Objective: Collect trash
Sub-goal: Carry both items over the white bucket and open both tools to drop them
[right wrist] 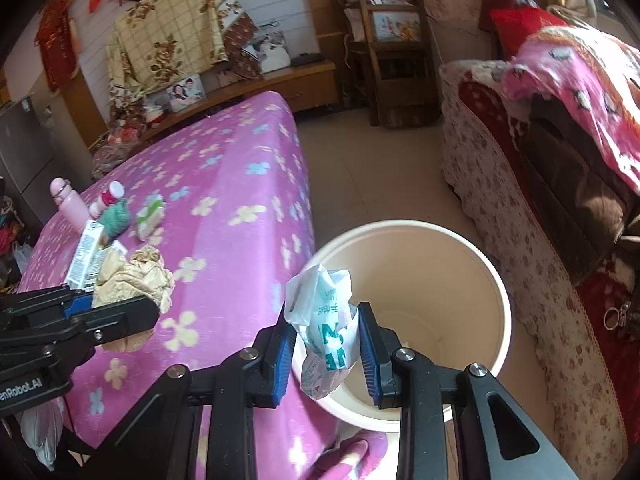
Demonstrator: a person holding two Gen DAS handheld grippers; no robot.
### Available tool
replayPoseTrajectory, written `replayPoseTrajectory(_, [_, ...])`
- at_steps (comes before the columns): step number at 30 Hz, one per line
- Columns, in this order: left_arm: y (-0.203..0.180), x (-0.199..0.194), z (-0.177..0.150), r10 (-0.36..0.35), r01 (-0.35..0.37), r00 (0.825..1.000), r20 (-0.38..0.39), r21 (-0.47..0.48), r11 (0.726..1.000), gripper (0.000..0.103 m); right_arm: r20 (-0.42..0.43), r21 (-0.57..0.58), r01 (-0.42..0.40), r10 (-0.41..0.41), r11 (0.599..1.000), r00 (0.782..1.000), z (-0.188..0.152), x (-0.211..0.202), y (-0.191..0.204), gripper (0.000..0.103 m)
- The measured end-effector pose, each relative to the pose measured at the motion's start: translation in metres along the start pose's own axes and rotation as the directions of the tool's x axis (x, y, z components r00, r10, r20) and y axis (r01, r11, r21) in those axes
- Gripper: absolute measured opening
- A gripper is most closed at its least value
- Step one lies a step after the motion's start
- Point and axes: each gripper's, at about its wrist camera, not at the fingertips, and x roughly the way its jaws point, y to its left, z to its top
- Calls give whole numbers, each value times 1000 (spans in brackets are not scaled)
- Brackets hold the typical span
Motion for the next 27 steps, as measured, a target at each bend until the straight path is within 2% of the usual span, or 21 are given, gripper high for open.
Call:
replayPoseTrajectory(7, [-2,23,2,-29,29,999,-12,-24,999,27,-11,66,2,-1,998,1000,-2,15,-20,33])
replayPoseTrajectory(10, [-1,26,2,-37,36,999,-14,-44,998,33,-6,90,9,-9,996,1000,-1,20,-26,35])
replayPoseTrajectory(11, [-1,28,2,-38,37,999,-14,-46,998,41,-1,94,11,-11,995,1000,-1,21,-27,40])
replayPoseTrajectory(12, [-1,29,2,-39,38,999,-13,-48,998,53,-1,102,13,-13,995,1000,0,22,-29,61])
replayPoseTrajectory(13, [-1,29,2,-43,43,999,-10,-51,998,60,-1,116,13,-13,993,1000,0,23,-32,70])
replayPoseTrajectory(14, [0,29,1,-48,48,999,-6,-56,997,66,3,133,6,-7,991,1000,0,23,-34,72])
replayPoseTrajectory(20, [8,25,-1,-37,37,999,-2,-75,997,66,7,168,-9,7,986,1000,-1,19,-40,72])
replayPoseTrajectory(27, [17,21,-8,-22,21,1000,-7,-93,995,66,2,148,-23,23,989,1000,-3,17,-28,72])
